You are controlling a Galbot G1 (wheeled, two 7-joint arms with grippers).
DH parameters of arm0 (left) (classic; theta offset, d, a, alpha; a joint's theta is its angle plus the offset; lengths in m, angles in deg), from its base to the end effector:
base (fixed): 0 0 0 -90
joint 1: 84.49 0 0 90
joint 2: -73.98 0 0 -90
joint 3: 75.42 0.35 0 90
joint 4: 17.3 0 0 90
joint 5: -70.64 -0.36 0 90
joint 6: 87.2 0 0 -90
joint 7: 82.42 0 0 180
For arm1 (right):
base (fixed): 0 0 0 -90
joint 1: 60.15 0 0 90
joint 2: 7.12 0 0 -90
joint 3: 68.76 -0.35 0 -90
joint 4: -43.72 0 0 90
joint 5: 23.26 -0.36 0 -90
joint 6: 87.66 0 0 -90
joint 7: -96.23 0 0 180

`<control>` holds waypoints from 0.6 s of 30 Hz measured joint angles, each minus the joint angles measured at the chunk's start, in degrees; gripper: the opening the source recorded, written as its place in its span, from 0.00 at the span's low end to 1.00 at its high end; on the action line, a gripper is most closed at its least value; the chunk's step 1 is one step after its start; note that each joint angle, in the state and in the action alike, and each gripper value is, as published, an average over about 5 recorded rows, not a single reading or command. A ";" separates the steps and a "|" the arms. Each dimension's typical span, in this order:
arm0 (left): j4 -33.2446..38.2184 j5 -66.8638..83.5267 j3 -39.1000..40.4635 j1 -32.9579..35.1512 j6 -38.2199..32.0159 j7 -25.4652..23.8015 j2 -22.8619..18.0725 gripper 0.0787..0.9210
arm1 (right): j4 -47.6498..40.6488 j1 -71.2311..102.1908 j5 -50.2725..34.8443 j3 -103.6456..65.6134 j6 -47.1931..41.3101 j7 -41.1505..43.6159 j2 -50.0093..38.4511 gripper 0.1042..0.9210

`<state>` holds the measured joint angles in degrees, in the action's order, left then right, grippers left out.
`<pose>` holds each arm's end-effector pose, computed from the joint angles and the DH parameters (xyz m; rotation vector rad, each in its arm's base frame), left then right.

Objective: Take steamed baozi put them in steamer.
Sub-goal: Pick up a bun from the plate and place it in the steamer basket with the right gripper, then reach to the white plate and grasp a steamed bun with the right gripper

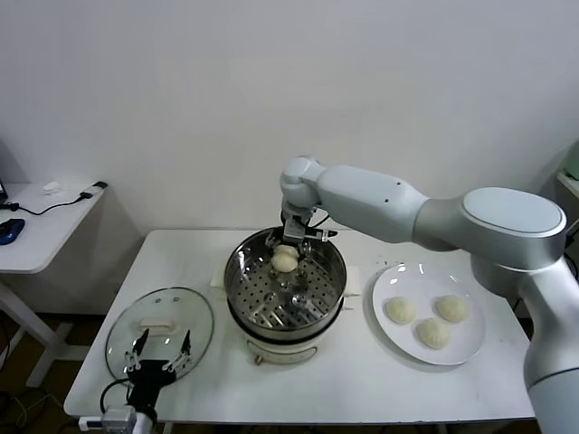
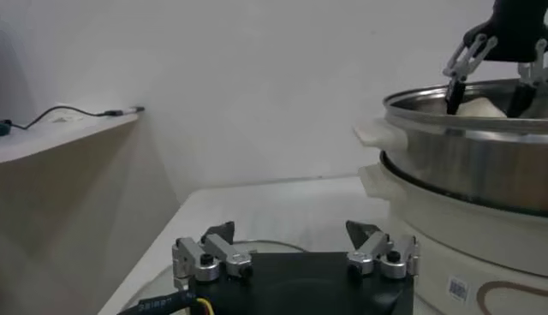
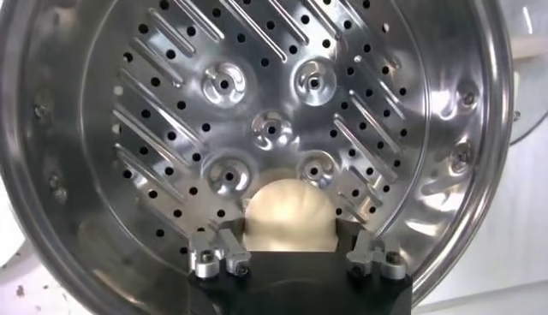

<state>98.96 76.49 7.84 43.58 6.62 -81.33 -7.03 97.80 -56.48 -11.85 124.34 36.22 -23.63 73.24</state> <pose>0.1399 0.0672 -0.3413 0.0695 -2.8769 -0.1381 0.5954 0.1860 -0.1044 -2.0704 0.3363 -2.3263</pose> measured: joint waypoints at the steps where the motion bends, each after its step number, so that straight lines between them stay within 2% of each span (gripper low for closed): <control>1: 0.05 -0.01 0.01 0.05 0.00 0.01 0.01 0.88 | 0.00 -0.12 -0.43 -0.04 0.07 0.20 -0.05 0.87; 8: 0.64 -0.38 0.41 0.37 0.12 0.02 -0.06 0.88 | 2.45 -4.21 -7.65 0.60 -1.12 2.78 -2.19 0.88; 18: 0.85 -1.05 0.62 0.16 0.05 0.41 -0.20 0.88 | 8.23 -15.35 -29.69 7.65 -12.24 5.72 -14.05 0.88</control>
<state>99.82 75.44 8.46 43.74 6.67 -80.92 -7.23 106.04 -71.83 -41.53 131.99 23.97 -17.91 59.18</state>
